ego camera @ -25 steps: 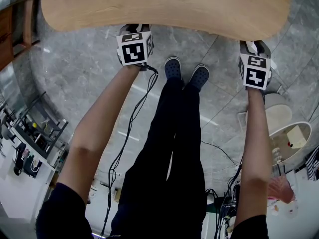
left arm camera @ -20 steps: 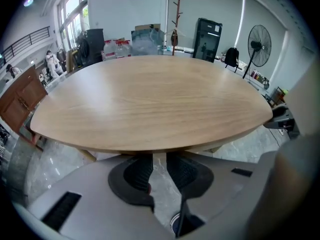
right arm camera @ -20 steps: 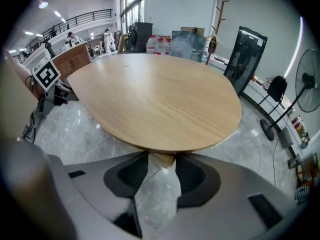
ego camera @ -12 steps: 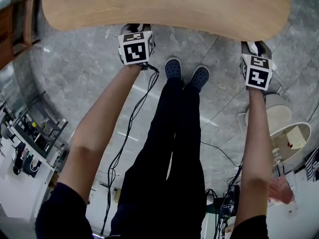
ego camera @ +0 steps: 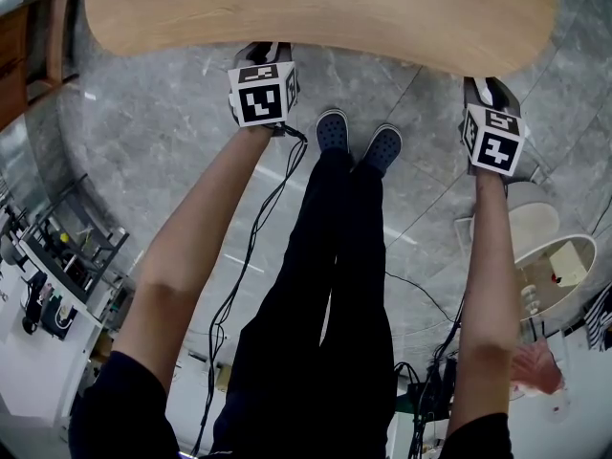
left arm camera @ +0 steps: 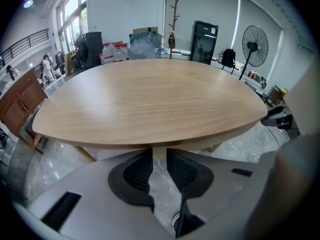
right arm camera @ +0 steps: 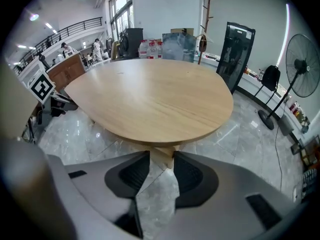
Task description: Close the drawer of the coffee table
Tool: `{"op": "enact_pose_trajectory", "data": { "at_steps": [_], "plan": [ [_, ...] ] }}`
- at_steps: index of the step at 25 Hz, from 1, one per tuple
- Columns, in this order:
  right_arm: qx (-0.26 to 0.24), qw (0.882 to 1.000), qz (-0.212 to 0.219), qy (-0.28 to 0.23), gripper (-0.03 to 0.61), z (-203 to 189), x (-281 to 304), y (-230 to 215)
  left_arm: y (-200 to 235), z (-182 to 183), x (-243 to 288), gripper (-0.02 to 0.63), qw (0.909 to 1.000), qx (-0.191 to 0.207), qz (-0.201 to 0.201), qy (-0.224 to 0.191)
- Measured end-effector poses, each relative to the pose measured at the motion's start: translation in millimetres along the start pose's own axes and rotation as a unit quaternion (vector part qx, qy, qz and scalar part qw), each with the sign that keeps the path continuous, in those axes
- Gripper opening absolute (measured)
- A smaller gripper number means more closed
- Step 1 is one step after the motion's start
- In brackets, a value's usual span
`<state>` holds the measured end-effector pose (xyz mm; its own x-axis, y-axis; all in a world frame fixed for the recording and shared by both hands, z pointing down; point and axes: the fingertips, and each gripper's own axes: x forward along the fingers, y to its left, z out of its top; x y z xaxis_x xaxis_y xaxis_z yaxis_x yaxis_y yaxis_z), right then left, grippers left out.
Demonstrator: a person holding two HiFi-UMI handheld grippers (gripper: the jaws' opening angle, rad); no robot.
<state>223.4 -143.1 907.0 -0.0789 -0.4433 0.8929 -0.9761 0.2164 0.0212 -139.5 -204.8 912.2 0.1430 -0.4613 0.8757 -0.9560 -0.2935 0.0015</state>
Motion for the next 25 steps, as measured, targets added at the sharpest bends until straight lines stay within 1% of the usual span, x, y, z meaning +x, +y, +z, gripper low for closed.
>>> {"op": "enact_pose_trajectory", "data": {
  "at_steps": [4,11,16,20,25],
  "plan": [
    [-0.003,1.0,0.004,-0.003,0.16,-4.9,-9.2,6.2,-2.4,-6.7,-5.4,0.101,1.0,-0.007,-0.001,0.005],
    [-0.005,1.0,0.017,-0.016,0.156,-12.1,-31.7,23.5,-16.7,-12.2,-26.9,0.101,0.9999,0.008,-0.005,-0.005],
    [-0.004,0.999,0.017,-0.033,0.156,-6.7,-58.5,30.5,-28.6,-9.0,-55.4,0.101,0.9995,0.015,-0.014,-0.022],
    [0.016,0.999,0.016,-0.039,0.156,-6.3,-82.4,29.6,-34.6,-11.4,-79.2,0.101,0.9995,0.017,-0.019,-0.021],
    [0.015,0.998,0.019,-0.051,0.156,7.9,-119.1,37.2,-46.5,2.7,-118.4,0.101,0.999,0.015,-0.026,-0.034]
  ]
}}
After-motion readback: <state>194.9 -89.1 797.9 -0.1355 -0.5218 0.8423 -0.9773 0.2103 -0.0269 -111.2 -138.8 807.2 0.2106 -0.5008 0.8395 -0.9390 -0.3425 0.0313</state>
